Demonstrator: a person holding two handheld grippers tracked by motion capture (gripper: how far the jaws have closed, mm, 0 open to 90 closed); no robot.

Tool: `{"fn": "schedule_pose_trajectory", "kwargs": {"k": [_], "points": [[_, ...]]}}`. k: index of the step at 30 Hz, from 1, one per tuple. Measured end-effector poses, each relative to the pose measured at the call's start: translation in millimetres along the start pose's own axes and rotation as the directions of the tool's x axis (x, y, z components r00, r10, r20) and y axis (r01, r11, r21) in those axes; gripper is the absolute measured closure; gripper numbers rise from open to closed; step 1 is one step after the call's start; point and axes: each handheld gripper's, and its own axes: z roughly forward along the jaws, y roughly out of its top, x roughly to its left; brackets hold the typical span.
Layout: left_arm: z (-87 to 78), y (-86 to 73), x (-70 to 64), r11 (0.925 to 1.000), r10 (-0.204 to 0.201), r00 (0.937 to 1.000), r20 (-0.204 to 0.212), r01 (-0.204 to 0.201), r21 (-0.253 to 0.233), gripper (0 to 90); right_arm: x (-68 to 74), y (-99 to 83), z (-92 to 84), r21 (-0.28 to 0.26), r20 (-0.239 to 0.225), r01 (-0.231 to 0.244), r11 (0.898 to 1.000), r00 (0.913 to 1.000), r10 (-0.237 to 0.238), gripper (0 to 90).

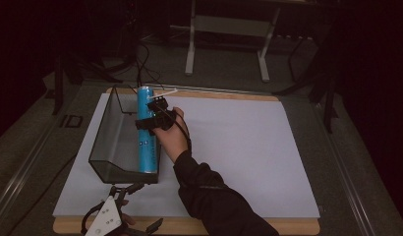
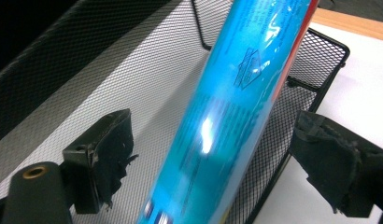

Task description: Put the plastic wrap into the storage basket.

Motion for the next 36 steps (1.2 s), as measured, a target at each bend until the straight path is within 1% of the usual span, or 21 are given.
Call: {"fn": "schedule_pose_trajectory", "kwargs": {"k": [1,3,5,6,9,10,11,12,13,17,18,20,25,27,28,29,32,34,36], "points": [[0.2,-0.1,-0.1,1.0000,0.000,1.0000,0.000,0.000,0.001,0.5,-0.8,-2.8,-5.8,-0.007,-0.012,0.006,1.000,0.9999,-0.006,13.4],[0.6,-0.2,0.0,1.0000,0.001,1.0000,-0.002,-0.001,0.003,0.5,-2.8,-7.4,-14.3,-0.013,-0.019,0.025,1.000,0.9995,-0.026,13.6],[1.0,-0.4,0.1,1.0000,-0.002,1.0000,-0.004,0.002,0.003,0.5,-4.3,-11.7,-20.8,-0.017,-0.016,0.039,0.999,0.9991,-0.039,13.6],[1.1,-0.4,0.0,1.0000,-0.001,1.0000,-0.005,0.001,0.004,0.5,-6.3,-14.6,-25.2,-0.021,-0.023,0.048,0.999,0.9985,-0.049,13.5],[1.7,-0.7,-0.2,0.9999,0.002,1.0000,-0.008,-0.002,0.010,0.5,-9.0,-18.7,-31.0,-0.025,-0.027,0.054,0.998,0.9981,-0.055,13.5],[2.0,-0.7,-0.1,0.9999,0.002,1.0000,-0.008,-0.002,0.012,0.5,-12.4,-23.5,-36.6,-0.022,-0.037,0.067,0.998,0.9970,-0.068,13.4],[2.3,-0.8,0.0,0.9999,0.003,1.0000,-0.009,-0.002,0.014,0.5,-14.1,-25.7,-38.7,-0.026,-0.044,0.068,0.997,0.9966,-0.069,13.4],[2.5,-0.8,0.1,0.9999,0.004,0.9999,-0.010,-0.003,0.015,0.5,-16.4,-29.1,-42.3,-0.027,-0.062,0.060,0.998,0.9961,-0.062,13.3],[2.7,-0.9,0.0,0.9999,0.003,1.0000,-0.009,-0.002,0.015,0.5,-17.7,-31.3,-44.6,-0.029,-0.068,0.065,0.997,0.9954,-0.067,13.3],[3.0,-1.1,0.1,0.9998,0.007,0.9999,-0.010,-0.007,0.018,0.5,-23.8,-45.4,-58.7,-0.045,-0.068,0.099,0.994,0.9925,-0.102,13.3],[3.1,-1.0,0.1,0.9998,0.007,0.9999,-0.010,-0.007,0.019,0.5,-25.3,-48.0,-61.0,-0.044,-0.066,0.102,0.994,0.9923,-0.104,13.3],[3.2,-0.9,-0.2,0.9998,0.007,0.9999,-0.010,-0.007,0.019,0.5,-30.5,-55.5,-66.0,-0.048,-0.085,0.100,0.994,0.9910,-0.103,13.2],[3.3,-0.5,-1.5,0.9999,0.008,0.9999,-0.007,-0.008,0.015,0.5,-39.7,-77.5,-77.8,-0.069,-0.100,0.106,0.992,0.9887,-0.112,13.2],[3.8,-0.6,-1.5,0.9998,0.008,0.9999,-0.007,-0.008,0.017,0.5,-40.4,-80.2,-79.1,-0.065,-0.106,0.108,0.992,0.9878,-0.114,13.1],[4.0,-0.6,-1.5,0.9998,0.008,0.9999,-0.006,-0.008,0.018,0.5,-41.3,-87.9,-82.9,-0.072,-0.092,0.138,0.988,0.9852,-0.145,13.1],[4.1,-0.5,-1.5,0.9998,0.009,0.9999,-0.006,-0.008,0.019,0.5,-42.1,-90.5,-84.6,-0.076,-0.095,0.146,0.986,0.9837,-0.153,13.1],[3.9,-0.5,-1.8,0.9998,0.009,0.9999,-0.007,-0.009,0.017,0.5,-47.1,-98.4,-90.3,-0.092,-0.088,0.154,0.984,0.9828,-0.162,13.2],[4.0,-0.5,-2.0,0.9998,0.009,0.9999,-0.007,-0.009,0.018,0.5,-51.9,-103.7,-93.9,-0.103,-0.101,0.152,0.983,0.9814,-0.163,13.2],[4.1,-0.5,-1.9,0.9997,0.011,0.9999,-0.007,-0.011,0.020,0.5,-56.1,-109.1,-97.4,-0.107,-0.101,0.160,0.981,0.9802,-0.171,13.1]]}}
